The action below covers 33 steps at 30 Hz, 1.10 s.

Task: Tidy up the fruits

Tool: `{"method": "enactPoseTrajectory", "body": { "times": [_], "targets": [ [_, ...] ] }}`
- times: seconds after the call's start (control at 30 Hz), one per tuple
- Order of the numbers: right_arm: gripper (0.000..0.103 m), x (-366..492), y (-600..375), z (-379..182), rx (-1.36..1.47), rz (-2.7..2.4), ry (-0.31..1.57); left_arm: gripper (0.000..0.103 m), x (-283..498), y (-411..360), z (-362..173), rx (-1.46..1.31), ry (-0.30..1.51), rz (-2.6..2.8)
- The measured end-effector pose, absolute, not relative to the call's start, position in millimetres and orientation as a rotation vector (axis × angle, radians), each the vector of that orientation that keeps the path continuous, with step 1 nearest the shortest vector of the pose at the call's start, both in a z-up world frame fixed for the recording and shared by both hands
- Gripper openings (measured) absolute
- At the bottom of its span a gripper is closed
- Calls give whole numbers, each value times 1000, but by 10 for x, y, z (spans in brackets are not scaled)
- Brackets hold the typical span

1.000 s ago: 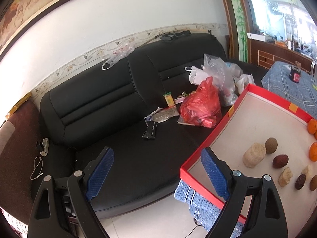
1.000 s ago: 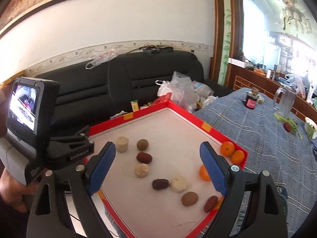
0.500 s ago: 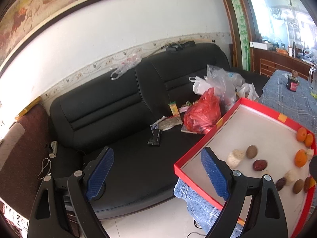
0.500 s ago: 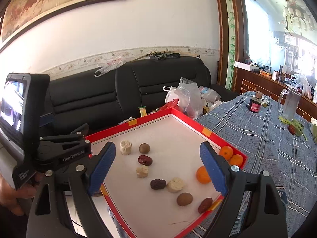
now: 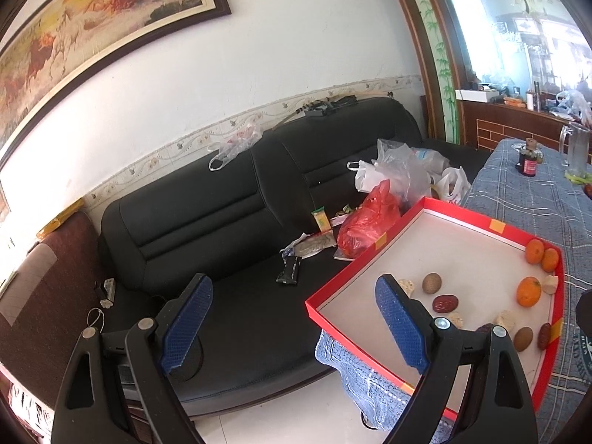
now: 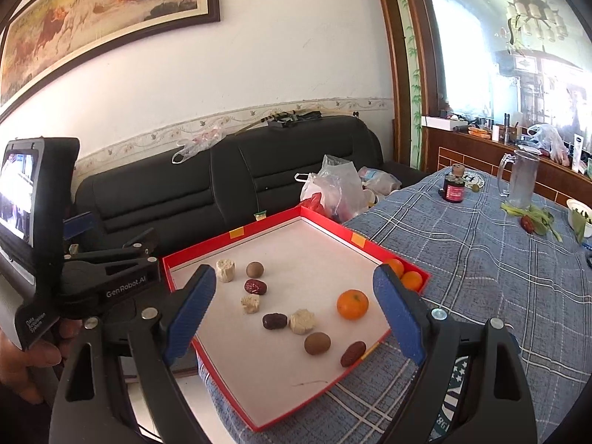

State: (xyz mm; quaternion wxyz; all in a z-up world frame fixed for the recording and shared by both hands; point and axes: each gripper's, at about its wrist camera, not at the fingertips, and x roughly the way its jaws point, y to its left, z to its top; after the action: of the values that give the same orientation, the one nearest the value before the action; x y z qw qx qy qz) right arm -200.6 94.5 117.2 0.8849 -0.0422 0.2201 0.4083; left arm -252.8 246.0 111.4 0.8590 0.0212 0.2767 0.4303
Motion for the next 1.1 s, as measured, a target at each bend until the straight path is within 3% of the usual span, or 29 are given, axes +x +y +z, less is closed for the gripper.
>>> {"method": "enactPoseTrajectory", "body": {
  "times": [1.1],
  "targets": [
    [88,-2127,1201,1097,-138,828,465,90,-2616,2720,844,-21,623,880]
  ]
}}
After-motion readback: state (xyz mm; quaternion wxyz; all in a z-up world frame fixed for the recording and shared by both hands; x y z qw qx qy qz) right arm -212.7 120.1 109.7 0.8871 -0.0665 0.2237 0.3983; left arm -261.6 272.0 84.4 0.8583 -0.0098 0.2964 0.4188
